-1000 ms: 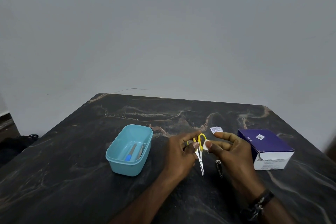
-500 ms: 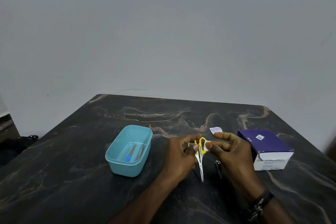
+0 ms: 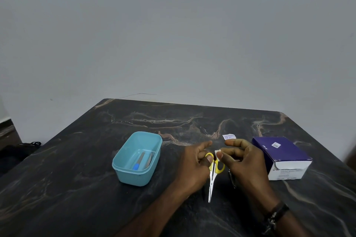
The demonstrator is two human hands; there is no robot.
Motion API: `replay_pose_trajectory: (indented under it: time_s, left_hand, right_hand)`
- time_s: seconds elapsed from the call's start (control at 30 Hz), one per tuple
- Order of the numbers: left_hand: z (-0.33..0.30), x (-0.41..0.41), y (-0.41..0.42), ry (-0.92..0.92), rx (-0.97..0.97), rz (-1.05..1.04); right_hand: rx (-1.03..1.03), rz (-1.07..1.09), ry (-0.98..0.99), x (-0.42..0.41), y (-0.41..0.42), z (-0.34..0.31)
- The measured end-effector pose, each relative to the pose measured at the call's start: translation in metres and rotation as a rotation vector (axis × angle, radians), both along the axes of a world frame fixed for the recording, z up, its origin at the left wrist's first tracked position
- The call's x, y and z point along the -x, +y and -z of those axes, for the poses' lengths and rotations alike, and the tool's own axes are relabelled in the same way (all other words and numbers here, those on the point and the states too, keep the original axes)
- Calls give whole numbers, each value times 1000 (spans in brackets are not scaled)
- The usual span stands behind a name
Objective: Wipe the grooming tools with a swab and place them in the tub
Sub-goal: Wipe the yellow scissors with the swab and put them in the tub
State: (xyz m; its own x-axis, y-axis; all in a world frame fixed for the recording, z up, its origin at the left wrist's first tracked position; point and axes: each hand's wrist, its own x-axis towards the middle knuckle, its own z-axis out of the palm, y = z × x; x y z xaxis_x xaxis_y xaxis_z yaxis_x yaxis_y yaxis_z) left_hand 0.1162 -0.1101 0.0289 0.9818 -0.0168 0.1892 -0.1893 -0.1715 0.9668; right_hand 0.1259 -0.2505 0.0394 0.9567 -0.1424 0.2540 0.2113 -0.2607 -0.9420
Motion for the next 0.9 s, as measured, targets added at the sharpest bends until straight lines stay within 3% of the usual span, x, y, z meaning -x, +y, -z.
replay_pose_trajectory:
  time_s: [0.33,0.63,0.9]
  left_hand:
    - [-2,-1,2,33,65,-111]
    - [-3,-2,4,90,155,-151]
    - [-6,3,1,102,133,-65]
  right_hand:
    - [275,-22,-123,9,7,-4]
    - [315,-125,-132,12,9,-2]
    - [242,3,-191,8,4,-4]
